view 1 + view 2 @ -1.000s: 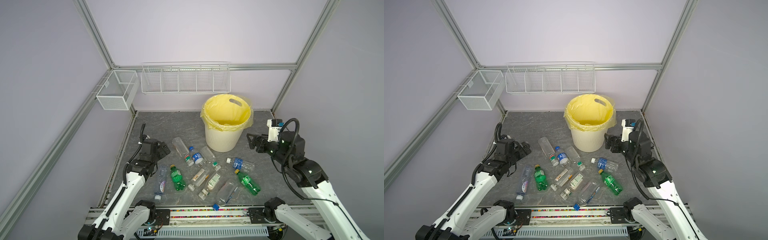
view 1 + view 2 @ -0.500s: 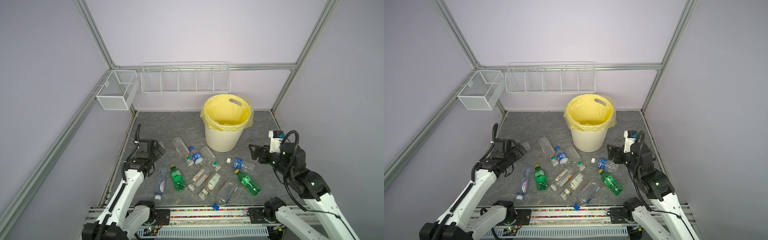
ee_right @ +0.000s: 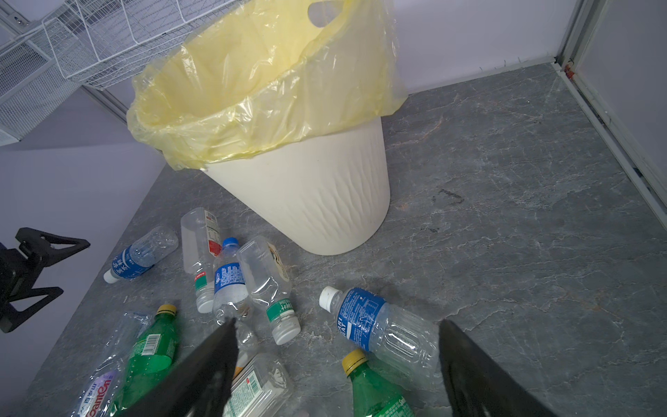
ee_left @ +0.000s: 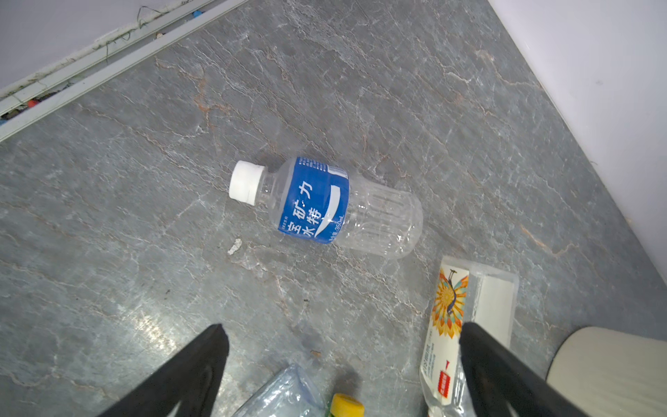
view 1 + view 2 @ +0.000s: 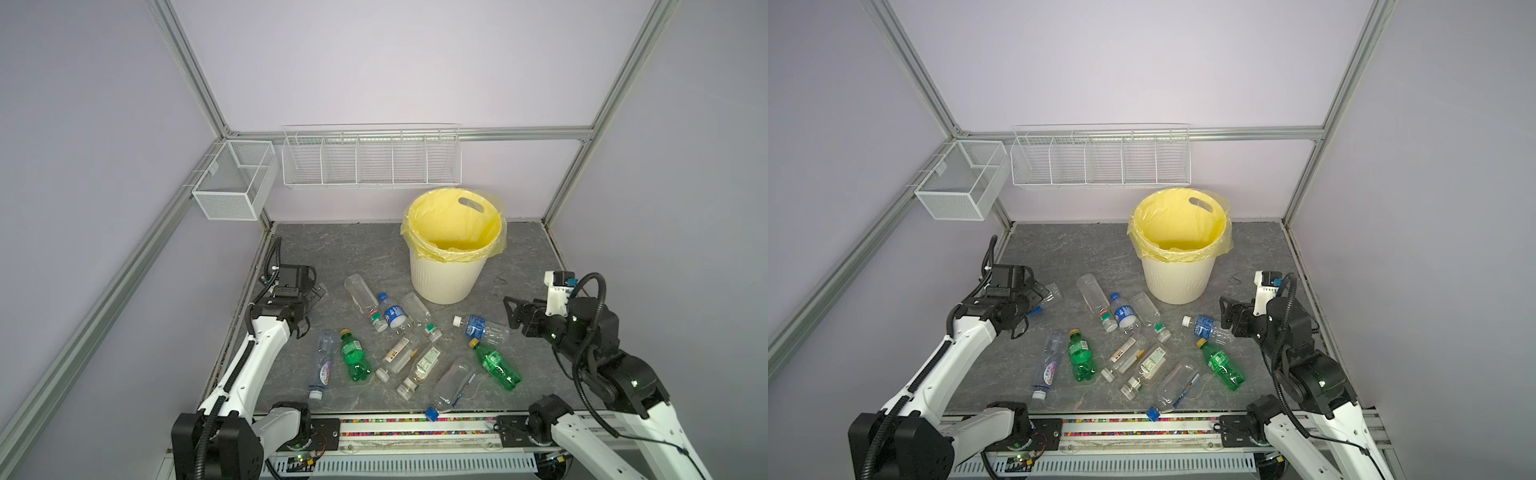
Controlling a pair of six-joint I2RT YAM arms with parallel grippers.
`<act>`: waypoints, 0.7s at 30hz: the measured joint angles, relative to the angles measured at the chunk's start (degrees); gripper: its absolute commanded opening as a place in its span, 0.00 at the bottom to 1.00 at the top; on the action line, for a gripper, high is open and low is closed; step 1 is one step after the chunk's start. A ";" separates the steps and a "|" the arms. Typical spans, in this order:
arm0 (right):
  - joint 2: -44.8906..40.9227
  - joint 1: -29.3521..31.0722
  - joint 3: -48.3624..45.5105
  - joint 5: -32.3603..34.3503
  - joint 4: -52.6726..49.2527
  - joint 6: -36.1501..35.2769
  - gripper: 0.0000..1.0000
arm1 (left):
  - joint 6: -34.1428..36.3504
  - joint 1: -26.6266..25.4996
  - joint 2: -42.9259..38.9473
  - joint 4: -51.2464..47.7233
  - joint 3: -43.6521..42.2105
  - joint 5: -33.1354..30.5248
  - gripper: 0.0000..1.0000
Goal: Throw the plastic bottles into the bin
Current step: 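Withdraw the right gripper while the left gripper reaches toward the blue-labelled bottle, then close the left gripper around the blue-labelled water bottle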
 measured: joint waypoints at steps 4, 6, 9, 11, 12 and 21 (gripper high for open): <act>-0.13 0.00 0.00 0.00 -0.24 0.00 0.88 | -3.10 1.14 3.13 -0.17 2.36 0.35 0.99; -0.13 0.00 0.00 0.00 -0.46 0.00 0.88 | -4.35 1.81 4.63 0.26 3.13 0.68 0.99; -0.13 0.00 -0.02 -0.02 -0.74 0.22 0.88 | -7.06 3.15 7.50 1.11 3.54 1.95 0.99; -0.13 0.00 -0.02 -0.07 -0.94 0.66 0.88 | -9.09 4.04 9.86 1.36 3.58 3.04 1.00; -0.13 0.00 -0.02 -0.04 -1.07 0.87 0.88 | -9.99 4.33 10.97 1.38 3.65 3.30 1.00; -0.94 0.00 -0.02 0.02 -2.40 2.43 0.88 | -16.13 5.22 14.82 1.88 4.09 3.61 1.00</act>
